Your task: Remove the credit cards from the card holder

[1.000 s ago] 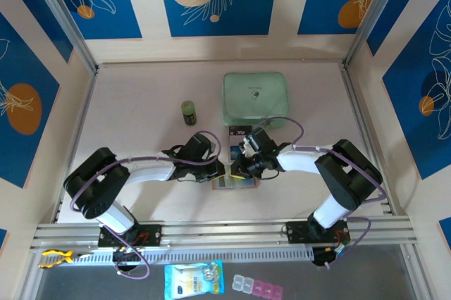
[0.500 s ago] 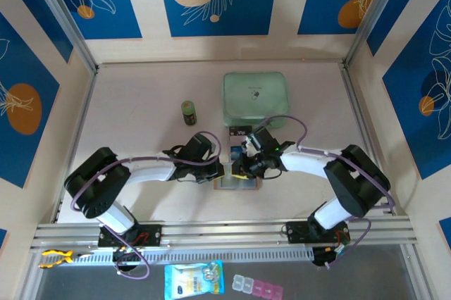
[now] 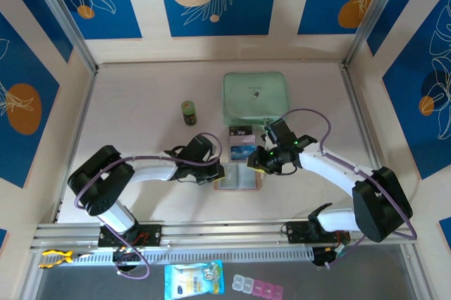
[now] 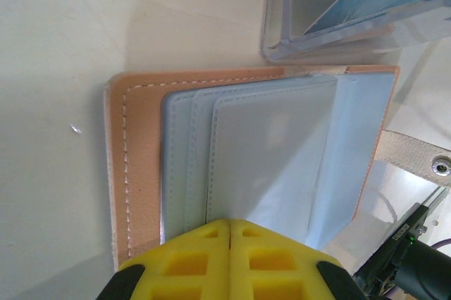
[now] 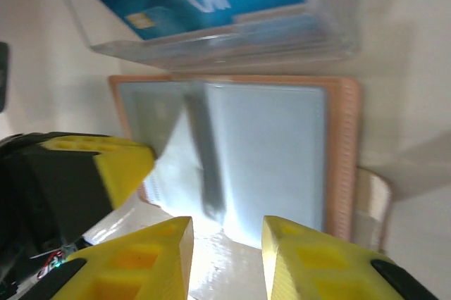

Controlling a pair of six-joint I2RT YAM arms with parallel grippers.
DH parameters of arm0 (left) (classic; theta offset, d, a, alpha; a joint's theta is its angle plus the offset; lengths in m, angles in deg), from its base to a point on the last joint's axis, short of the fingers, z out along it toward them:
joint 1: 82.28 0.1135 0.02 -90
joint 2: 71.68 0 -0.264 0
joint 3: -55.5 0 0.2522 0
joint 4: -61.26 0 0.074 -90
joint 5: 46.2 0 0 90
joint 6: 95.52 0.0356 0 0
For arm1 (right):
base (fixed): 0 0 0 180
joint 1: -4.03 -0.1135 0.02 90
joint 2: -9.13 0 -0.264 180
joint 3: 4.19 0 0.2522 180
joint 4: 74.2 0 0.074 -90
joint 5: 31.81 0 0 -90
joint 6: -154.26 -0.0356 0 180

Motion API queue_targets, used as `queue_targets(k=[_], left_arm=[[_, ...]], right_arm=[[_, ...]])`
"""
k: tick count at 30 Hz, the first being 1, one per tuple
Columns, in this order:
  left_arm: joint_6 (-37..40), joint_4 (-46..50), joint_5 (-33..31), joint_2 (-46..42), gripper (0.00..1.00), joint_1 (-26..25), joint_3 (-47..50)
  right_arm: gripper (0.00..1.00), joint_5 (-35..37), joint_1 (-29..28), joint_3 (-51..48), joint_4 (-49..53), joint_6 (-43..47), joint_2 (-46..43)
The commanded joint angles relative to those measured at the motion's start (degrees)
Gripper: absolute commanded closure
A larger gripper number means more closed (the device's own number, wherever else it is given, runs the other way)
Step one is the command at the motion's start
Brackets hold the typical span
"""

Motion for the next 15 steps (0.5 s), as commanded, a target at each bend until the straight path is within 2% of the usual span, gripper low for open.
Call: queue_targets(k=[1, 5, 15], left_arm=[[0.9, 1.7, -0.2, -0.3, 0.96, -0.5, -0.7], [2.6, 4.9, -1.2, -0.6, 0.95, -0.5, -0.8], [2.1, 3.7, 1.6, 0.1, 0.95, -1.2, 0.5]], right_arm=[[0.63, 1.4, 1.2, -2.4, 4.2, 1.5, -0.5], [0.61, 1.6, 1.5, -4.0, 2.9, 1.9, 1.3], [0.65, 4.3, 1.7, -6.9, 3.9, 1.6, 1.7]])
